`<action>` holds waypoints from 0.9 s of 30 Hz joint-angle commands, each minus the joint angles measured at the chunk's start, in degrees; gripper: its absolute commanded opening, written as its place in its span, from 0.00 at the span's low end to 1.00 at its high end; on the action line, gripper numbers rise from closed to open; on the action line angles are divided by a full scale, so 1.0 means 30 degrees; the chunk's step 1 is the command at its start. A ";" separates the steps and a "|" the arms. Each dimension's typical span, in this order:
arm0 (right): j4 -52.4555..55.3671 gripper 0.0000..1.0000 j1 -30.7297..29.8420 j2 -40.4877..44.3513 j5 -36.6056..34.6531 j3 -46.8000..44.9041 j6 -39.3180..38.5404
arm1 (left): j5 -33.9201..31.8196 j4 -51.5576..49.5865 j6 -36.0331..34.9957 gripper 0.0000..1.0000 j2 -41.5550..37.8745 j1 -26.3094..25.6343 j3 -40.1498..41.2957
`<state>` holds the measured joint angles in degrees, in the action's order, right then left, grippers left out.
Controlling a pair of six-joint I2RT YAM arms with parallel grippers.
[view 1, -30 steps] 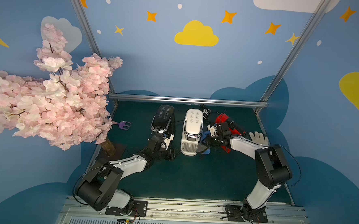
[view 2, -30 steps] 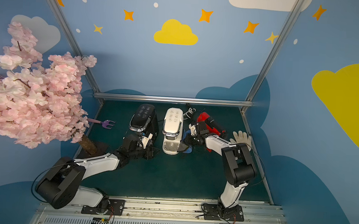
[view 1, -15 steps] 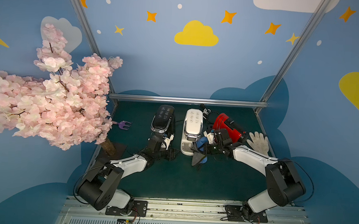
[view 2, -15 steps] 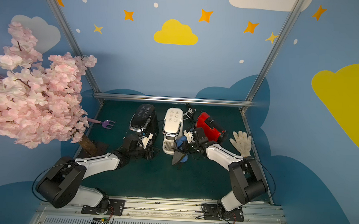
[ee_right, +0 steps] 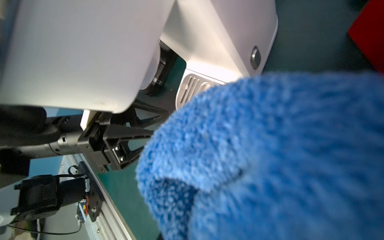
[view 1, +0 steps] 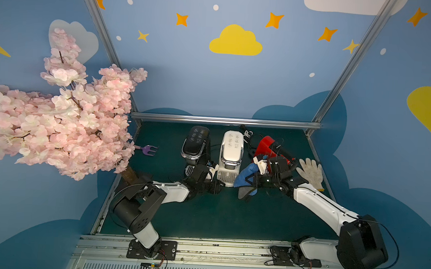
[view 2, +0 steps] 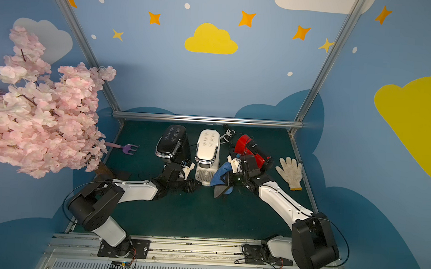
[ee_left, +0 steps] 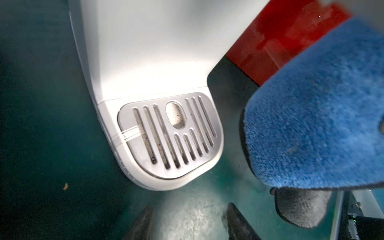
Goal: Wipe the surface of a coffee machine
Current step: Adjust the coffee machine at the center of the board.
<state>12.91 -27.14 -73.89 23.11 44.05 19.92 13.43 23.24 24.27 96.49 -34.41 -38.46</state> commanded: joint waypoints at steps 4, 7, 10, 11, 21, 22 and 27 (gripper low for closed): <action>0.0309 0.00 0.0036 0.1085 -0.1358 -0.1329 -0.0994 | -0.0270 0.0318 0.0395 0.56 0.2454 -0.0172 -0.2075; 0.0140 0.00 0.0053 0.1348 -0.1402 -0.1537 -0.0987 | -0.0181 0.0418 0.0675 0.56 0.3257 -0.0391 -0.2711; -0.0254 0.00 0.0071 0.1514 -0.1430 -0.1764 -0.1020 | -0.0316 0.0474 0.0782 0.55 0.3791 -0.0923 -0.3308; -0.0184 0.00 0.0099 0.1486 -0.1515 -0.1764 -0.1045 | -0.0440 0.0396 0.0825 0.55 0.3965 -0.1097 -0.3528; 0.0210 0.00 0.0176 0.2645 -0.2073 -0.2352 -0.0994 | -0.0651 0.0726 0.1528 0.55 0.4641 -0.2679 -0.4626; 0.0326 0.00 0.0184 0.3043 -0.2227 -0.2376 -0.0961 | -0.0654 0.0445 0.1441 0.55 0.4405 -0.2661 -0.4591; 0.1513 0.00 -0.0007 0.4856 -0.2828 -0.2306 -0.0840 | -0.1664 -0.1365 0.0107 0.56 0.2042 -0.2602 -0.3801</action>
<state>14.98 -26.85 -61.82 16.29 36.91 17.56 10.33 22.33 27.46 107.39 -42.59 -50.61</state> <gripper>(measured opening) 0.125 0.556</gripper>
